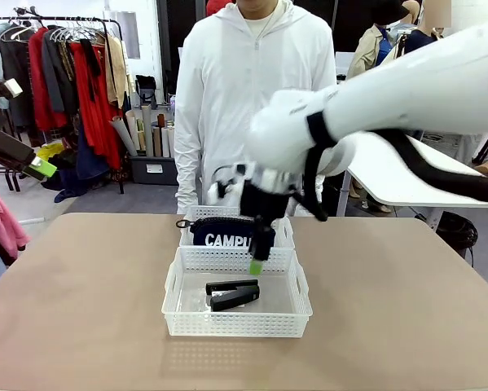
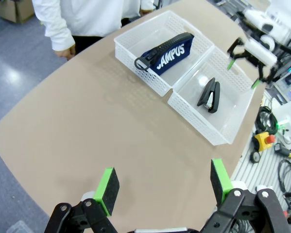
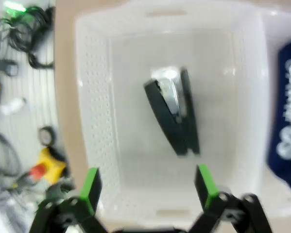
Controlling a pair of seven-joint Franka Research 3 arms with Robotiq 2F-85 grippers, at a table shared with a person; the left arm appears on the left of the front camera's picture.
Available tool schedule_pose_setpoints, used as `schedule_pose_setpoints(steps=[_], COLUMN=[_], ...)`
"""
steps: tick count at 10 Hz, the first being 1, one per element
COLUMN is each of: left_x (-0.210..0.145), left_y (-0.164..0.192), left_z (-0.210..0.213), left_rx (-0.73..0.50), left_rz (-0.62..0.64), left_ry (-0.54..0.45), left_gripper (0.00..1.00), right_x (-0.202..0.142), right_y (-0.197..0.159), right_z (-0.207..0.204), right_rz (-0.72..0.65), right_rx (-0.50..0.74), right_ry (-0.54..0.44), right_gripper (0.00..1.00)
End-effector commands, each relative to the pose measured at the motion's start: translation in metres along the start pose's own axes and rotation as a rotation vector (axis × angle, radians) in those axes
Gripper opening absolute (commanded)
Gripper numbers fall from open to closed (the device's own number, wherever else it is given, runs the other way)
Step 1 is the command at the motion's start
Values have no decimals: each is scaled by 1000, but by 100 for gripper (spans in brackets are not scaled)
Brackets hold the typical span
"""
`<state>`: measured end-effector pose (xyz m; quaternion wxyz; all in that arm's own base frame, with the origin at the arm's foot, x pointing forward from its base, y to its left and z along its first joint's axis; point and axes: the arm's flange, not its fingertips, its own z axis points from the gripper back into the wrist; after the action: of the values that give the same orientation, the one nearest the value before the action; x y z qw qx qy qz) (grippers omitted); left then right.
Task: Distribute items into two baskets.
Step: Place the picked Stapler into the Organizing basket as instructed by the person.
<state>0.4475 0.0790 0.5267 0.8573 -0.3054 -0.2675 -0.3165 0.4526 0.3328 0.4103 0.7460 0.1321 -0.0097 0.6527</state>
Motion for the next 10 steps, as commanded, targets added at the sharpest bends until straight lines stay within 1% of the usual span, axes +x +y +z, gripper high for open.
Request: schedule_pose_setpoints(steps=[1, 2, 3, 4, 5, 7, 8, 10], left_x=[0, 0, 0, 0, 0, 0, 0, 0], left_y=[-1, -1, -1, -1, -1, -1, -1, -1], left_z=[1, 1, 1, 1, 1, 1, 1, 1], left_rx=[3, 3, 3, 3, 3, 3, 3, 3], left_rz=[1, 1, 1, 1, 1, 1, 1, 1], left_ry=[3, 3, 3, 3, 3, 3, 3, 3], left_gripper=[97, 97, 97, 97, 97, 97, 97, 97], right_x=[-49, -76, -107, -146, -180, -241, -268, -307], right_y=[2, -2, -5, -11, -20, -26, -22, -1], right_z=[34, 53, 69, 85, 97, 124, 139, 156], right_rz=[-190, -246, -312, -383, -442, -494, -550, -619], right_rx=[35, 75, 75, 120, 158, 221, 219, 191], right_ry=[-67, -90, -117, -177, -239, -420, -500, -620], right_gripper=[100, 100, 100, 100, 100, 100, 100, 100])
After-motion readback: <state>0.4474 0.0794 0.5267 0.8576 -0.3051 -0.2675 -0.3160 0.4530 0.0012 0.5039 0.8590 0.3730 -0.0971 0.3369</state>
